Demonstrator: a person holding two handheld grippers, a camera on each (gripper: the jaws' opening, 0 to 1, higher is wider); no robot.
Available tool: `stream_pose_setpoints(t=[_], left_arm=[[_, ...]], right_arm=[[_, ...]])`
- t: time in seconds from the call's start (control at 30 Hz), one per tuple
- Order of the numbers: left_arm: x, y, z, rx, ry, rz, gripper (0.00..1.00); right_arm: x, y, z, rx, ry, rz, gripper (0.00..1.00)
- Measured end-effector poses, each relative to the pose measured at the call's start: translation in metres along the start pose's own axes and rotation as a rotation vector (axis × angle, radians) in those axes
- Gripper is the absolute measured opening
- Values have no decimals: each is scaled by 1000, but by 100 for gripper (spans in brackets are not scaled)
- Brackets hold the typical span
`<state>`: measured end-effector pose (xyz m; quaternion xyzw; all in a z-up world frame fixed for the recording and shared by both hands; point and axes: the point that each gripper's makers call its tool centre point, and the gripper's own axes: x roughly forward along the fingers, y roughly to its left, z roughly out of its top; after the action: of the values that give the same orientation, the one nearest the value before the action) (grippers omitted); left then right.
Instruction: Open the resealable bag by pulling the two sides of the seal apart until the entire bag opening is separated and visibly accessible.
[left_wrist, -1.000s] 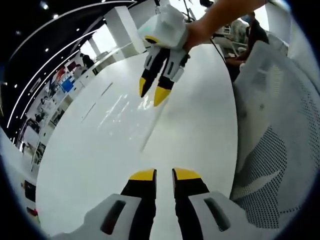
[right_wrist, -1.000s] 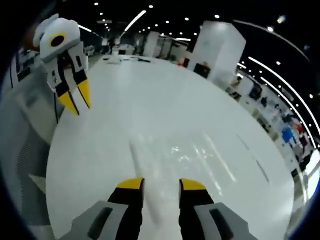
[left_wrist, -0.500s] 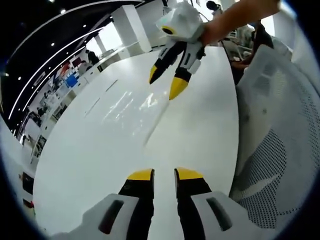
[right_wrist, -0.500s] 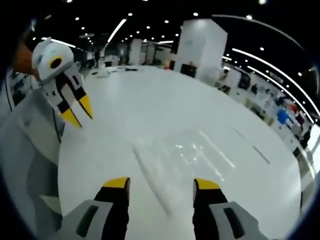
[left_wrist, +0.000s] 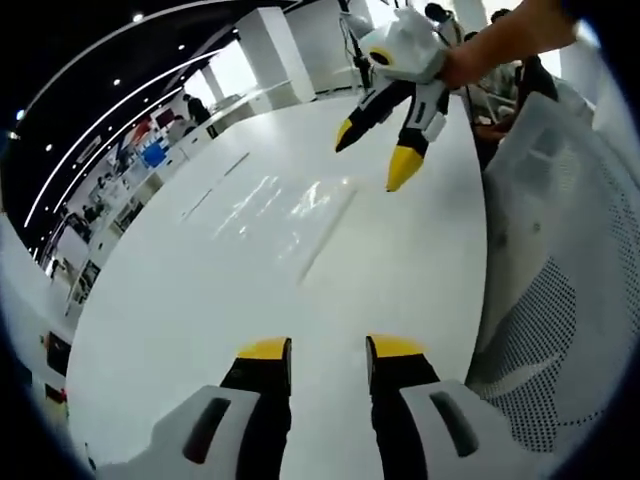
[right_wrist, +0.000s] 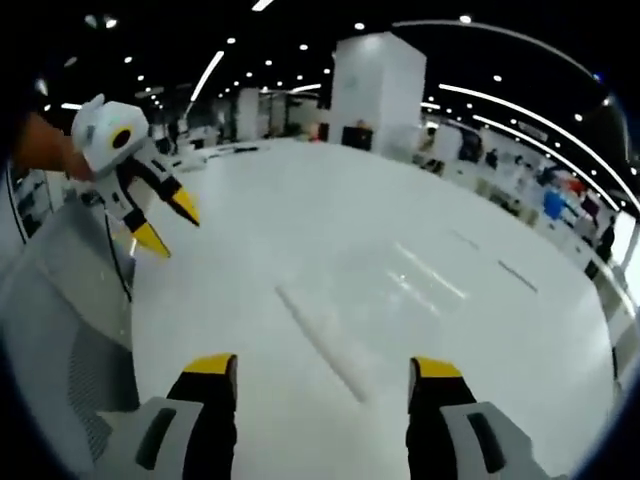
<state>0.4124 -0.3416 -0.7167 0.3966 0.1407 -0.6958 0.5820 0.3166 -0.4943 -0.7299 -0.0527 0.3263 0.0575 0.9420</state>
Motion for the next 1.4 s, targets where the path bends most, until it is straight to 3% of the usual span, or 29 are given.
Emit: stream_pose_setpoints(t=[0.2, 0.57, 0.8, 1.13, 1.4], left_arm=[[-4, 3, -5, -45, 5, 16, 43], [-7, -1, -15, -231, -13, 14, 69], [-7, 8, -17, -308, -32, 61, 92], [-8, 0, -17, -350, -45, 47, 94], [-9, -3, -23, -367, -36, 50, 94]], right_arm=[[-5, 6, -1, 48, -16, -12, 74], [-18, 13, 3, 127, -62, -42, 83], [-31, 13, 0, 225, -87, -98, 92], [-40, 25, -8, 260, -99, -121, 97], [-43, 22, -12, 301, -100, -152, 98]])
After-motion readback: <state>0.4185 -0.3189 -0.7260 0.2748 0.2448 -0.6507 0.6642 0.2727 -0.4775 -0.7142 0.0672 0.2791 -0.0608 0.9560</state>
